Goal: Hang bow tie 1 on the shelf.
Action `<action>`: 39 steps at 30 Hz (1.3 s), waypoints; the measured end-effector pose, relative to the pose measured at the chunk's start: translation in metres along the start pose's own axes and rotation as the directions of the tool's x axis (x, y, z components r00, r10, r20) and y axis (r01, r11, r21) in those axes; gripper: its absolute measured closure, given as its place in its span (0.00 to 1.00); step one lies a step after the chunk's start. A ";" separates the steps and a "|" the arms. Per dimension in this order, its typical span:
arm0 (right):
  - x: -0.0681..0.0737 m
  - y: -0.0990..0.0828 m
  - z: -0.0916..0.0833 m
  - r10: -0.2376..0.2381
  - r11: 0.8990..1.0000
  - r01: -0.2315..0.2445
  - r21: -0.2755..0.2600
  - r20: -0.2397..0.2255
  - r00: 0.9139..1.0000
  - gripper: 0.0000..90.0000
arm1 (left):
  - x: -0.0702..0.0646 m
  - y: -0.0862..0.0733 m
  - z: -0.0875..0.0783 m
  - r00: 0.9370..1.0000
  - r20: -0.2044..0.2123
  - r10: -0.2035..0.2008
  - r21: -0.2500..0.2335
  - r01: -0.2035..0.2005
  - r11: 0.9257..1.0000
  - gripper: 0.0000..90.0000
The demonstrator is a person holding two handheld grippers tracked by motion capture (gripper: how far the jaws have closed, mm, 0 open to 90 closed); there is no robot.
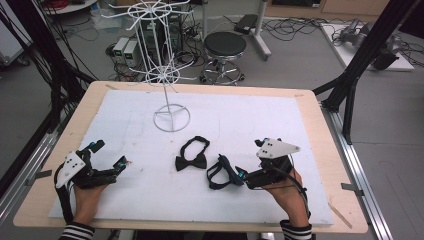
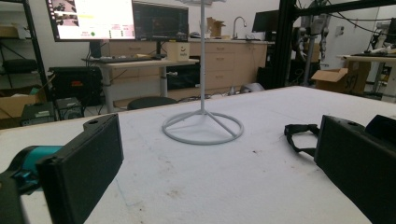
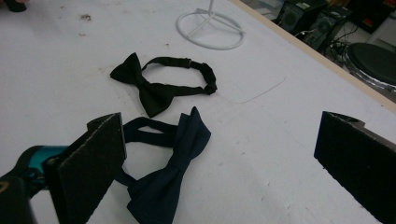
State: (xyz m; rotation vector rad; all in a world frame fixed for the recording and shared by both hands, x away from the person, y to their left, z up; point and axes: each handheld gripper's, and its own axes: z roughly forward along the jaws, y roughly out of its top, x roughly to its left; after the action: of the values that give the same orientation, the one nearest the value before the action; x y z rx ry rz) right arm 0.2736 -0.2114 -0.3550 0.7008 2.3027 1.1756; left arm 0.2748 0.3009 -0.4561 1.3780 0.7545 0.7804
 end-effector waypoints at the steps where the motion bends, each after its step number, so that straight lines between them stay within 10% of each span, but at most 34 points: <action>1: 0.000 0.000 0.001 0.000 1.000 0.000 0.008 -0.006 1.000 0.05 | 0.000 0.000 0.000 1.000 0.000 0.000 0.000 0.000 1.000 0.02; 21: 0.007 -0.006 0.031 0.004 0.979 0.016 0.205 -0.099 0.995 0.06 | 0.000 0.000 0.000 1.000 -0.001 0.004 0.000 -0.004 1.000 0.02; 39: 0.018 -0.012 0.052 -0.024 0.937 0.068 0.343 -0.130 0.991 0.20 | -0.001 0.000 0.000 1.000 -0.004 0.008 -0.001 -0.008 1.000 0.02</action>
State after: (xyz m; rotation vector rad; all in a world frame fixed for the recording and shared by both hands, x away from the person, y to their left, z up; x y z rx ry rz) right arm 0.2885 -0.1751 -0.3962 0.7066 2.6516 0.8173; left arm 0.2743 0.3006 -0.4561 1.3802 0.7521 0.7899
